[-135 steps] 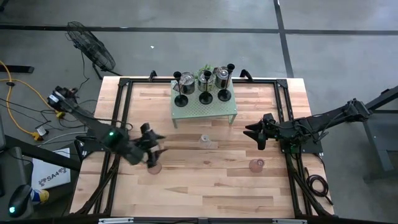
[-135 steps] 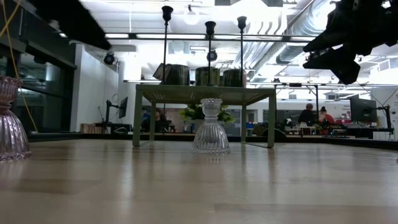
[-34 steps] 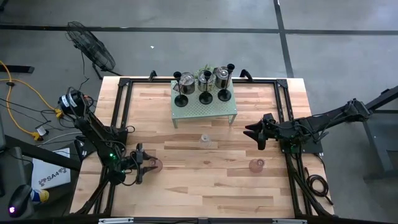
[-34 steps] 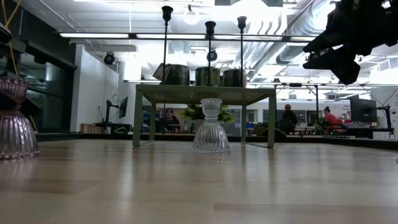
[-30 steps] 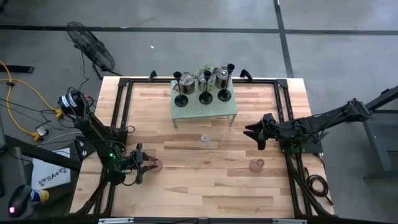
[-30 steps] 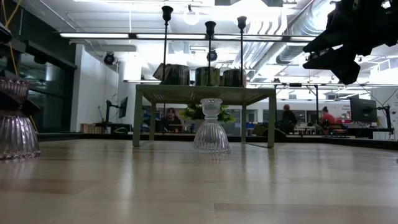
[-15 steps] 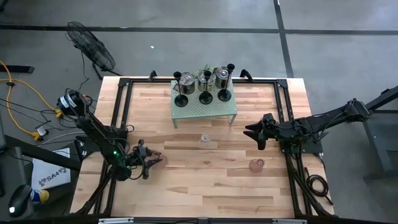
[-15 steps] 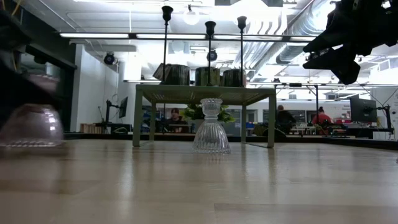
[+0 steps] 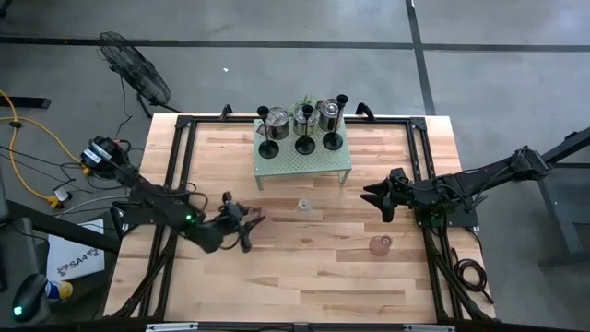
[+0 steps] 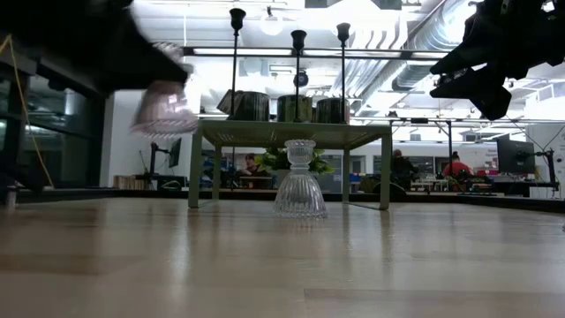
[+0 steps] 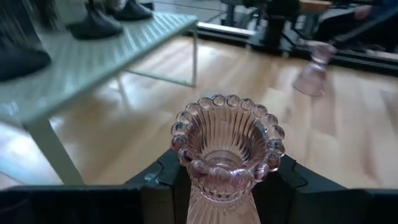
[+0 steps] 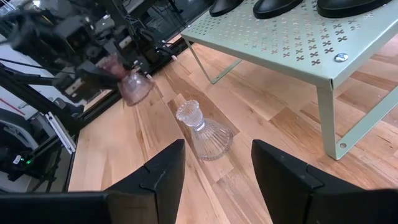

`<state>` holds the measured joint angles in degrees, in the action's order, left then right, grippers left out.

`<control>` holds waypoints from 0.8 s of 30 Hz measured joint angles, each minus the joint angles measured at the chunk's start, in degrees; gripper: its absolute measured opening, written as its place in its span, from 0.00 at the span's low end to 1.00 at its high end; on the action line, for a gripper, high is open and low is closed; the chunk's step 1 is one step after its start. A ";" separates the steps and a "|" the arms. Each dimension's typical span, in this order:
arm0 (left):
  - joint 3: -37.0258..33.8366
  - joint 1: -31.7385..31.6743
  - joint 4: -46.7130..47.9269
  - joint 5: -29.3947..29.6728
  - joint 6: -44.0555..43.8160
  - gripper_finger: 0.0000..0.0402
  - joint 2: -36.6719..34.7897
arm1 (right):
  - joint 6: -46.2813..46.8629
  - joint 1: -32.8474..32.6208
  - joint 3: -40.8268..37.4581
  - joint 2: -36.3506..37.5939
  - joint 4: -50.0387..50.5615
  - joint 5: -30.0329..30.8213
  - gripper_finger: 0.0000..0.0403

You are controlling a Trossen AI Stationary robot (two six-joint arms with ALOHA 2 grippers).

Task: Pick & Place candle stick holders
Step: Put the left pink candle holder on the shelf

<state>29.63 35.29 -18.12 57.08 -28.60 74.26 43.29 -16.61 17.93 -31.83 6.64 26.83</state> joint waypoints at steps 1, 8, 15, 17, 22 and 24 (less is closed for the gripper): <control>1.40 -1.31 1.39 -0.46 0.64 0.30 0.00 | 0.00 0.01 0.00 0.00 0.01 0.00 0.44; 11.45 -10.38 9.87 -3.97 7.22 0.30 0.00 | 0.00 0.01 0.00 0.00 0.00 0.00 0.44; 17.25 -18.36 15.42 -5.31 7.82 0.30 -0.01 | 0.00 0.01 0.00 0.02 0.01 0.00 0.44; 17.81 -20.65 15.32 -6.34 7.81 0.30 -0.02 | 0.00 0.01 0.00 0.01 0.01 0.00 0.44; 18.22 -26.00 15.09 -8.23 7.80 0.30 -0.02 | 0.00 0.01 0.00 0.02 0.01 0.00 0.44; 18.22 -27.81 14.87 -8.92 7.78 0.30 -0.02 | 0.00 0.00 0.00 0.01 0.01 0.00 0.44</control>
<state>47.86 7.48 -3.24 48.17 -20.82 74.24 43.29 -16.61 17.93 -31.83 6.66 26.83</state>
